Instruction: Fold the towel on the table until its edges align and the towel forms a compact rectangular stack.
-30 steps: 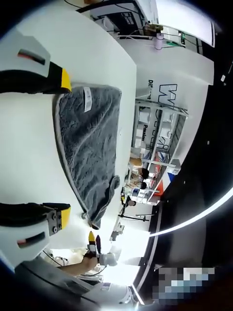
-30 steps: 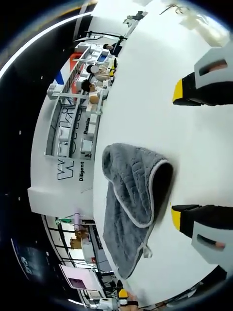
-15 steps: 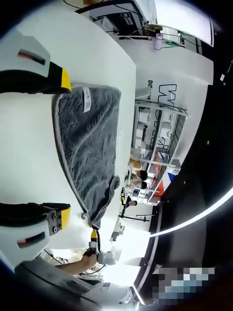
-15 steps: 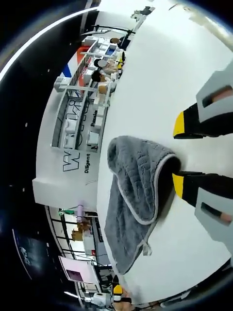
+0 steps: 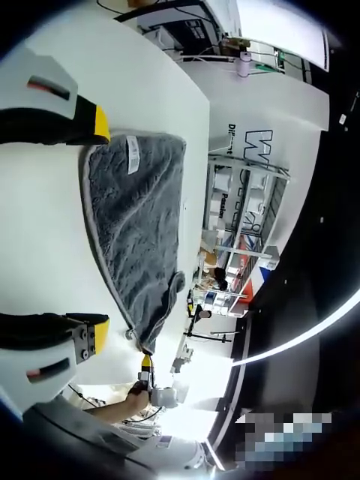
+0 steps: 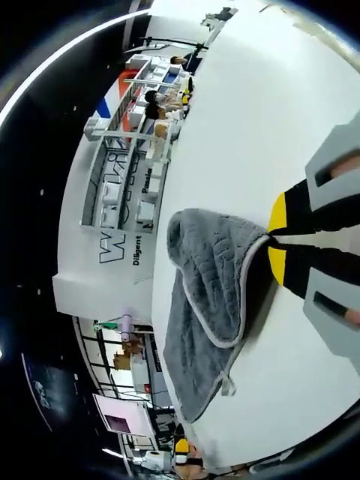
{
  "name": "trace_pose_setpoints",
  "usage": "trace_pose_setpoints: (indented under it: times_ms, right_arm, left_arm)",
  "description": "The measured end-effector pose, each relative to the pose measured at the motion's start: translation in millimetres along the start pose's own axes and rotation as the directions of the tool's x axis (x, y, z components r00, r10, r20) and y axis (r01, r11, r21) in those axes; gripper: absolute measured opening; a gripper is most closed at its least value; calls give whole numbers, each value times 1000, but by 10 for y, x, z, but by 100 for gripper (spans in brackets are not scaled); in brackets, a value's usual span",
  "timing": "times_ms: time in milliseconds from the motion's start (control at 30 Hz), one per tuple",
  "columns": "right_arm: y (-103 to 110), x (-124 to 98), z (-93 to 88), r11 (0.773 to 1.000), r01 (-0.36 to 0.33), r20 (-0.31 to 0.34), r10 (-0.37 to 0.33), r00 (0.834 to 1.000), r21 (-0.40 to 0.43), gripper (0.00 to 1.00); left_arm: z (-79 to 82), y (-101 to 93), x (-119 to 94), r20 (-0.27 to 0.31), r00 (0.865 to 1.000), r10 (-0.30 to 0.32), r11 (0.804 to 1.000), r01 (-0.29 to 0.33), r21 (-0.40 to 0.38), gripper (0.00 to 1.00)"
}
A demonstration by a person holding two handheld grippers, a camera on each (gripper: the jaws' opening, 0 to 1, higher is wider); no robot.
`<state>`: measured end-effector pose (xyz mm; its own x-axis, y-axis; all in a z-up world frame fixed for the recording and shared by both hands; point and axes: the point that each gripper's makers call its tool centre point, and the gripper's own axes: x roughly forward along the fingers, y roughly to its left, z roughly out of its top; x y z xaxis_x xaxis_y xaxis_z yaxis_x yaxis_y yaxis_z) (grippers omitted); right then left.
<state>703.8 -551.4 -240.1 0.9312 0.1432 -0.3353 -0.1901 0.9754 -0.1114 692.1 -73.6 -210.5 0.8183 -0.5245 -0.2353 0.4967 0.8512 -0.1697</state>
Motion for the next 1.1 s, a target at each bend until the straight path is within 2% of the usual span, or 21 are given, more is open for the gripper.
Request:
trace_pose_setpoints:
  times_ms: [167,333,733,1100]
  right_arm:
    - [-99,8,-8,1000,26,-2,-26,1000,-2,4]
    - [-297,-8,-9,996,88,-6,-88,996,-16,3]
    - [-807,-60,-113,968,242,-51,-245,968,-67,2]
    - [-1049,-82,-92,958,283,-41,-286,957,-53,2]
  left_arm:
    - [2,-5,4,1,1000,-3,1000,3,0,98]
    - [-3,19,-9,0,1000,3,1000,-3,-2,98]
    - [-16,45,-41,1,1000,17,1000,-17,-6,98]
    - [-13,13,-9,-2,1000,12,1000,-12,-4,98]
